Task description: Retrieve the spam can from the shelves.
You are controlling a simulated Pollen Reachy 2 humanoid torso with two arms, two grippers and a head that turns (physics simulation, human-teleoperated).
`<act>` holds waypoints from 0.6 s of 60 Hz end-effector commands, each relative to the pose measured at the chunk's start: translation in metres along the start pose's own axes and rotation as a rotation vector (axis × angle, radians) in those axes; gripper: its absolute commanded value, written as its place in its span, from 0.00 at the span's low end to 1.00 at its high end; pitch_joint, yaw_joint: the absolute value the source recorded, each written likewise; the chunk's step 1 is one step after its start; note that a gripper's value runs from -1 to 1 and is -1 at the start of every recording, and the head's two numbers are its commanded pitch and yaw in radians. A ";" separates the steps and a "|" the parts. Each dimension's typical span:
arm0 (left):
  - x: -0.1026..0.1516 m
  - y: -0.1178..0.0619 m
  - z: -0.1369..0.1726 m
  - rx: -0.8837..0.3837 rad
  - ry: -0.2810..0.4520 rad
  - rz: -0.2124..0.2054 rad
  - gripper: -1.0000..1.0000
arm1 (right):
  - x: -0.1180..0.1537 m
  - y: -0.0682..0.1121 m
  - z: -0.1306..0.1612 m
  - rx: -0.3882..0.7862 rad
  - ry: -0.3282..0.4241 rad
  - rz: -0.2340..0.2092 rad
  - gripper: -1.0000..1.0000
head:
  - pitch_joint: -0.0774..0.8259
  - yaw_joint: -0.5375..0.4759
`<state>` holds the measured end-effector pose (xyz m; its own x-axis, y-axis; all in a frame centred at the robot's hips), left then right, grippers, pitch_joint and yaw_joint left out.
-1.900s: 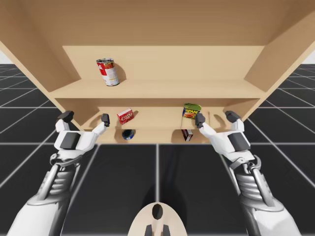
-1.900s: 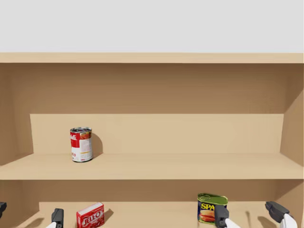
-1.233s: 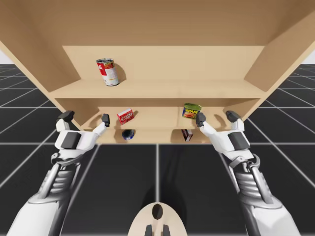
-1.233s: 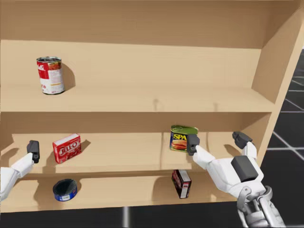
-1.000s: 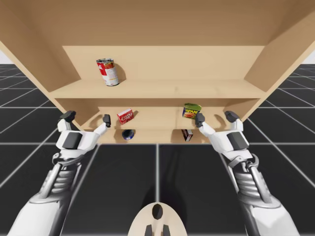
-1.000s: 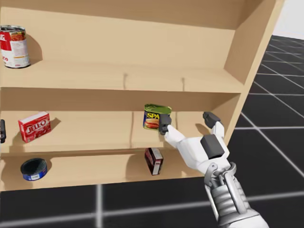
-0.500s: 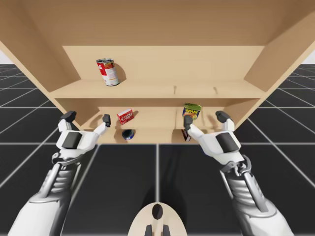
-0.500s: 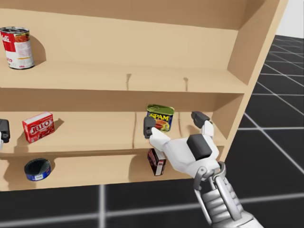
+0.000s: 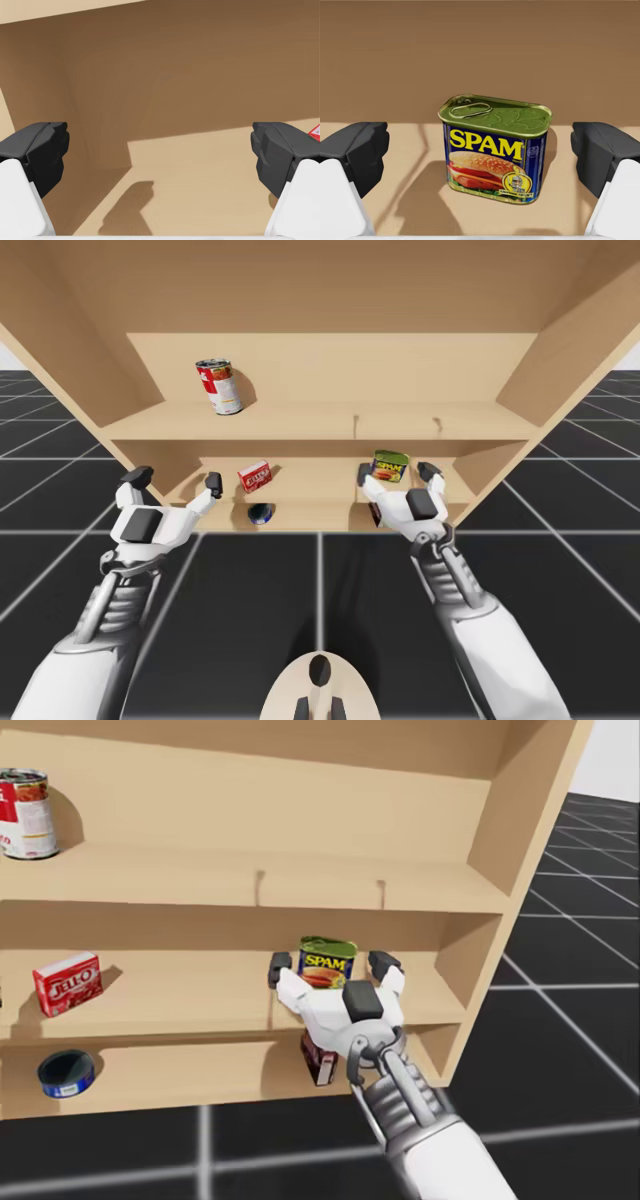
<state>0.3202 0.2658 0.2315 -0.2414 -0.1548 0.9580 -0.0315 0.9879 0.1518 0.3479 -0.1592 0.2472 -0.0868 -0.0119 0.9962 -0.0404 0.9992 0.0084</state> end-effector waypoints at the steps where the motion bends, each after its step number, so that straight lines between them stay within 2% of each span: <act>1: 0.000 0.000 0.000 -0.002 0.001 0.004 0.00 | -0.016 0.029 -0.016 -0.027 0.066 -0.102 0.00 | 0.53 0.29; 17: 0.000 0.001 0.000 -0.002 0.000 0.006 0.00 | -0.025 0.029 -0.049 -0.055 0.085 -0.078 0.00 | 0.54 0.29; 28: 0.000 0.000 0.000 -0.006 0.002 0.005 0.00 | -0.033 0.030 -0.066 -0.036 0.112 -0.027 0.00 | 0.54 0.28; 30: 0.000 0.000 0.001 -0.006 0.002 0.005 0.00 | -0.035 0.030 -0.065 -0.052 0.102 -0.004 0.21 | 0.55 0.28; 31: 0.000 0.000 0.001 -0.006 0.002 0.005 0.00 | -0.036 0.031 -0.065 -0.059 0.095 0.004 0.52 | 0.55 0.28; 32: 0.000 0.000 0.001 -0.007 0.002 0.005 0.00 | -0.038 0.030 -0.064 -0.052 0.095 0.004 1.00 | 0.55 0.28; 36: -0.001 0.000 0.001 -0.008 0.003 0.004 0.00 | -0.039 0.028 -0.063 -0.059 0.112 -0.014 1.00 | 0.55 0.28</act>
<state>0.3198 0.2662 0.2312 -0.2397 -0.1506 0.9591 -0.0249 0.9885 0.1490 0.4133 -0.1496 0.2272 -0.0159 0.0183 0.9997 0.0465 0.9988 -0.0175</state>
